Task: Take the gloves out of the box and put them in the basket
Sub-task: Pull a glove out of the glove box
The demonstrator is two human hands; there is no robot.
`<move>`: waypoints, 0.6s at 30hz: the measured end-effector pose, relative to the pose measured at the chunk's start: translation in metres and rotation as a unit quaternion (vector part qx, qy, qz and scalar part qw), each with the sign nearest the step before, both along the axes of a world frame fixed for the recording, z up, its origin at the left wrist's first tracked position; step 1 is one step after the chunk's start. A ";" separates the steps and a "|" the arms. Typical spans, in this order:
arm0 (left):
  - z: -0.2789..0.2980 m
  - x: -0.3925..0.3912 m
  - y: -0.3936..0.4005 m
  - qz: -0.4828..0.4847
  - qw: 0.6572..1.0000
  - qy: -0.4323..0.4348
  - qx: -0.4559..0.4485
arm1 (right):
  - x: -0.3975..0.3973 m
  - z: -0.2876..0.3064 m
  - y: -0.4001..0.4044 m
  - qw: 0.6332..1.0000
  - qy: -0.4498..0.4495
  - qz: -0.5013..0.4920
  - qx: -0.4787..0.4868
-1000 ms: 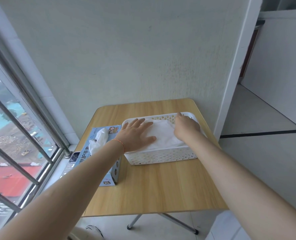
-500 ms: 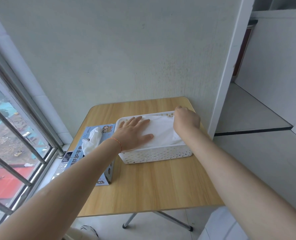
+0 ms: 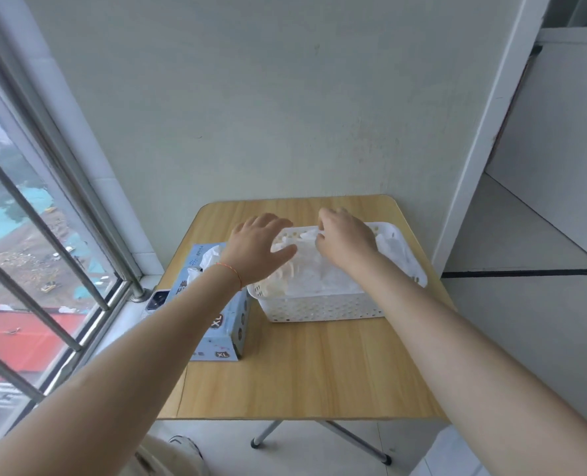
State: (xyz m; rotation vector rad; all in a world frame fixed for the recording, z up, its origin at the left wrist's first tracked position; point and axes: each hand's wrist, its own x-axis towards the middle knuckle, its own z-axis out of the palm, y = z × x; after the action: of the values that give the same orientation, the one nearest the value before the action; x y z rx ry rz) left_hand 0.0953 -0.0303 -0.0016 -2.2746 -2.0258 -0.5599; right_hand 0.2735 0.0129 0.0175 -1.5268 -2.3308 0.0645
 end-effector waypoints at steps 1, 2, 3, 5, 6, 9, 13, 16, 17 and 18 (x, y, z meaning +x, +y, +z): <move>0.003 -0.011 -0.003 0.020 1.000 0.001 0.004 | -0.013 0.000 -0.003 0.999 0.014 0.028 -0.011; 0.006 -0.025 -0.008 0.042 0.999 0.005 -0.001 | -0.028 -0.001 -0.006 0.998 0.029 0.051 -0.020; 0.007 -0.038 -0.014 0.063 0.998 0.006 -0.010 | -0.042 -0.003 -0.010 0.996 0.042 0.070 -0.028; 0.009 -0.063 -0.024 0.102 0.994 -0.006 -0.034 | -0.064 -0.007 -0.016 0.992 0.070 0.099 -0.045; 0.007 -0.079 -0.032 0.123 0.991 -0.027 -0.047 | -0.079 -0.010 -0.019 0.988 0.083 0.116 -0.057; 0.003 -0.107 -0.050 0.173 0.977 -0.085 -0.089 | -0.112 -0.019 -0.027 0.980 0.089 0.164 -0.074; -0.007 -0.117 -0.060 0.172 0.970 -0.132 -0.106 | -0.138 -0.025 -0.030 0.976 0.020 0.196 -0.095; -0.012 -0.120 -0.063 0.152 0.972 -0.145 -0.108 | -0.145 -0.024 -0.030 0.977 -0.014 0.194 -0.093; -0.013 -0.121 -0.063 0.151 0.972 -0.143 -0.106 | -0.145 -0.023 -0.029 0.977 -0.023 0.191 -0.087; -0.014 -0.123 -0.064 0.154 0.973 -0.138 -0.100 | -0.145 -0.022 -0.029 0.978 -0.027 0.188 -0.082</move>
State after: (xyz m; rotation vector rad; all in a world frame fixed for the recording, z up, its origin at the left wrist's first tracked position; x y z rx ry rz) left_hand -0.0274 -0.0940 -0.0154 -2.0069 -2.6152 -0.7068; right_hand 0.1282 -0.0159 -0.0046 -1.1471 -2.6863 0.3205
